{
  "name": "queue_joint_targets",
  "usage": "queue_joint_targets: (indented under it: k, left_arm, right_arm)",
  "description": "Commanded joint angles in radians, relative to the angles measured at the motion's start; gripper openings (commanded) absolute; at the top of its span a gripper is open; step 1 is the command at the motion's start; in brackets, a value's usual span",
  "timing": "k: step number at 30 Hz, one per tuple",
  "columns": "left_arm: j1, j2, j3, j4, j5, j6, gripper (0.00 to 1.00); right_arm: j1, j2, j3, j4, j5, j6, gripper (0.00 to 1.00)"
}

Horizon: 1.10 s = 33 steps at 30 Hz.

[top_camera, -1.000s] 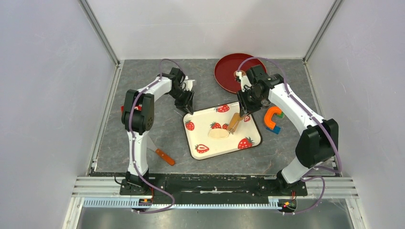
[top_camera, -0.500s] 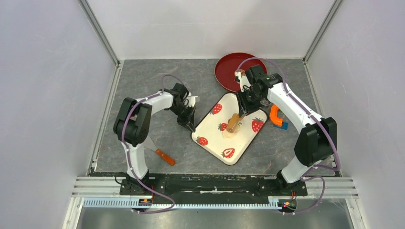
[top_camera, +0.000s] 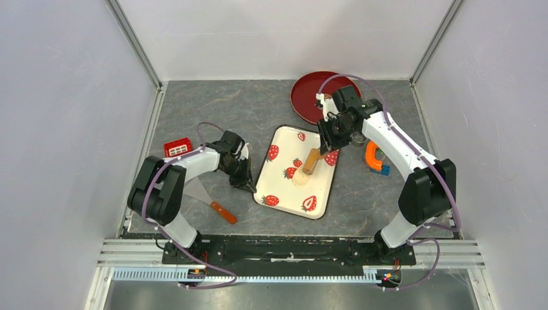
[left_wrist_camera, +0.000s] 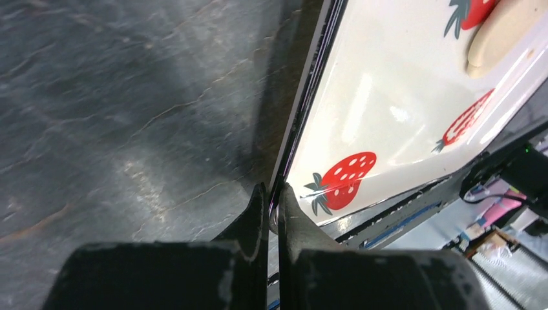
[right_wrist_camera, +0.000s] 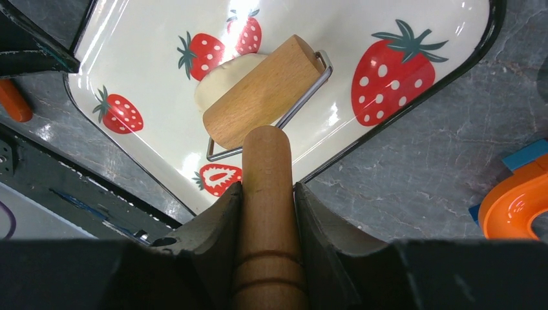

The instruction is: Roll out the dumpling wrappers from the dough

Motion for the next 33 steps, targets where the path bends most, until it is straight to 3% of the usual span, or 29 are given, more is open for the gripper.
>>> queue_joint_targets:
  k: [1, 8, 9, 12, 13, 17, 22, 24, 29, 33]
  left_arm:
    - [0.006, -0.05, -0.027, -0.023, -0.24, -0.144, 0.02]
    - [0.009, -0.106, -0.041, -0.019, -0.244, -0.155, 0.03]
    - [0.01, -0.116, -0.045, -0.003, -0.231, -0.151, 0.08]
    - [0.033, -0.128, -0.045, 0.062, -0.176, -0.127, 0.38]
    - [0.048, -0.113, -0.029, 0.077, -0.148, -0.113, 0.44]
    - [0.088, 0.003, 0.092, 0.086, -0.053, -0.007, 0.49]
    - [0.109, 0.184, 0.276, 0.072, 0.063, 0.069, 0.44]
    - [0.109, 0.227, 0.319, 0.067, 0.055, 0.067, 0.37]
    - [0.101, 0.268, 0.339, 0.064, 0.033, 0.042, 0.31]
    - [0.093, 0.213, 0.262, 0.088, -0.024, -0.001, 0.08]
  right_arm:
    - [0.007, -0.052, 0.025, 0.06, -0.016, -0.071, 0.0]
    - [0.066, -0.058, 0.027, 0.058, 0.069, -0.112, 0.0]
    - [0.072, -0.058, 0.03, 0.059, 0.072, -0.111, 0.0]
    - [0.083, -0.058, 0.031, 0.066, 0.064, -0.109, 0.0]
    - [0.086, -0.059, 0.03, 0.066, 0.063, -0.109, 0.0]
    - [0.092, -0.073, 0.013, 0.074, 0.062, -0.114, 0.0]
    - [0.1, -0.086, 0.015, 0.072, 0.089, -0.122, 0.0]
    - [0.105, -0.085, 0.017, 0.071, 0.104, -0.119, 0.0]
    - [0.127, -0.079, 0.017, 0.074, 0.116, -0.112, 0.0]
    - [0.144, -0.064, 0.031, 0.076, 0.134, -0.111, 0.0]
